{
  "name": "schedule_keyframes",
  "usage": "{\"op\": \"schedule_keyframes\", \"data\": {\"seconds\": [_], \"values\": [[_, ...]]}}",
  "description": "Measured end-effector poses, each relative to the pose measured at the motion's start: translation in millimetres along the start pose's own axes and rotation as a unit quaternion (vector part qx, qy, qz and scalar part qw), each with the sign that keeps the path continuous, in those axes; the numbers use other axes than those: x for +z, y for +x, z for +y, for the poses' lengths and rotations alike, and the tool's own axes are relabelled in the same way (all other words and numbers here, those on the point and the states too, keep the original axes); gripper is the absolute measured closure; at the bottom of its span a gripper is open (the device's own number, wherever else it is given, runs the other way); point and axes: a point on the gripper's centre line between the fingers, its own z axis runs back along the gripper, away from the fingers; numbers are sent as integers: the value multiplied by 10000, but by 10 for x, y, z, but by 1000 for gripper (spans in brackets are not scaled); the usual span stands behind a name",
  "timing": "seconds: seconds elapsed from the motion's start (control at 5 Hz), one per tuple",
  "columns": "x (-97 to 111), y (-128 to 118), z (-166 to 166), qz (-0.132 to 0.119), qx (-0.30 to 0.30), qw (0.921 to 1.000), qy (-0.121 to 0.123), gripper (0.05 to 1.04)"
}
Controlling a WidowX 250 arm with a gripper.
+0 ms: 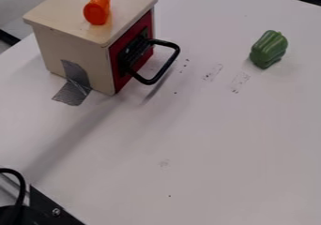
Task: Moved the carrot to the right side of the table
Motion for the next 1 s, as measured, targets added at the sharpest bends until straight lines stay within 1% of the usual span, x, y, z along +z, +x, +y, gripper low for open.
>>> {"op": "schedule_keyframes", "data": {"seconds": [0.2,0.4,0.6,0.8,1.0], "values": [[-95,-30,-5,169,-5,9999,-10,87],[-114,-40,301,196,165,9996,-68,87],[-103,-103,664,240,451,9987,-78,87],[-95,-156,952,233,541,9983,-32,87],[-283,-216,1160,558,530,9970,-29,87]]}}
